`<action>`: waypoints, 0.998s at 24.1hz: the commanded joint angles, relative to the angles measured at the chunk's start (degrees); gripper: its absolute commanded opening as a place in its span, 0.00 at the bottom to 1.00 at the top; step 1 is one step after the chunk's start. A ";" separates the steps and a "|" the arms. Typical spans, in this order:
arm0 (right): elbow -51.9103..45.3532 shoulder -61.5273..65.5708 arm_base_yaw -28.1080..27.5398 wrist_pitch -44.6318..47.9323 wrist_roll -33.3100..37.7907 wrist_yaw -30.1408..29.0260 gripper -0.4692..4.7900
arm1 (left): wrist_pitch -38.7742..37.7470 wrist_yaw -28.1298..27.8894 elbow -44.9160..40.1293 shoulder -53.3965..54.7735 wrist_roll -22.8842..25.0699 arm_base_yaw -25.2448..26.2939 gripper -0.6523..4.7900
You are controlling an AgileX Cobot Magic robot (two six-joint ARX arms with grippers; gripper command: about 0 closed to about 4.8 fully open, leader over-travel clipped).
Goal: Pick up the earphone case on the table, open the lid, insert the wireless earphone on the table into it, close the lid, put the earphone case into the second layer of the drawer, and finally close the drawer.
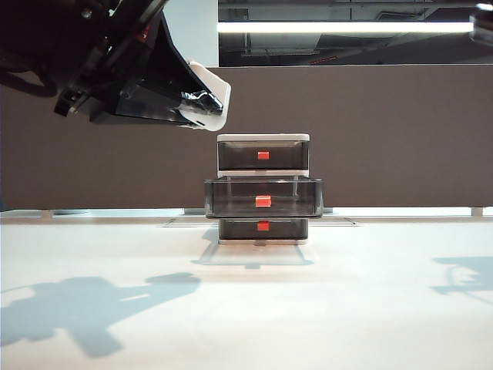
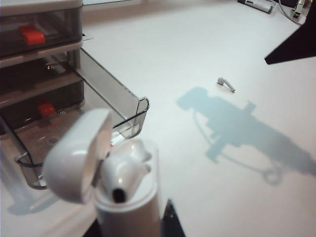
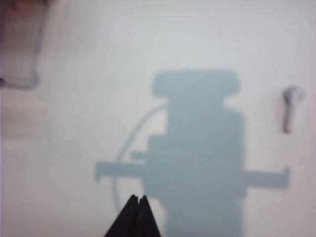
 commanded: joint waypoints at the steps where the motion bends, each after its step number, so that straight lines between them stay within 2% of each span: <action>1: 0.28 1.14 -2.49 -2.58 -4.17 -0.02 0.08 | 0.52 0.35 0.22 -0.20 -0.13 -0.04 0.14; 2: 0.26 1.53 -3.08 -2.71 -5.05 -0.02 0.09 | 0.52 0.35 0.22 -0.20 -0.13 -0.04 0.14; 4: 0.37 2.56 -3.87 -2.89 -7.76 0.17 0.21 | 0.50 0.37 0.22 -0.20 -0.13 -0.04 0.14; 6: 0.76 3.87 -4.02 -2.99 -8.37 2.82 0.33 | 0.50 0.35 0.22 -0.17 -0.13 -0.04 0.14; 7: 1.01 4.50 -4.02 -3.04 -8.59 4.15 0.36 | 0.50 0.37 0.22 -0.20 -0.13 -0.04 0.14; 12: 4.24 10.05 -4.17 -4.24 -10.12 10.10 0.39 | 0.50 0.35 0.20 -0.20 -0.13 -0.04 0.14; 13: 5.07 11.28 -4.48 -4.74 -10.84 10.19 0.42 | 0.50 0.37 0.20 -0.20 -0.13 -0.04 0.14; 14: 7.04 14.16 -5.20 -5.97 -11.98 10.21 0.58 | 0.50 0.37 0.20 -0.20 -0.13 -0.04 0.14; 15: 8.68 16.68 -5.57 -6.67 -12.66 10.25 0.61 | 0.50 0.35 0.20 -0.20 -0.13 -0.04 0.14; 24: 14.60 25.38 -10.75 -6.49 -14.78 9.79 0.60 | 0.46 0.35 0.20 -0.20 -0.13 -0.04 0.14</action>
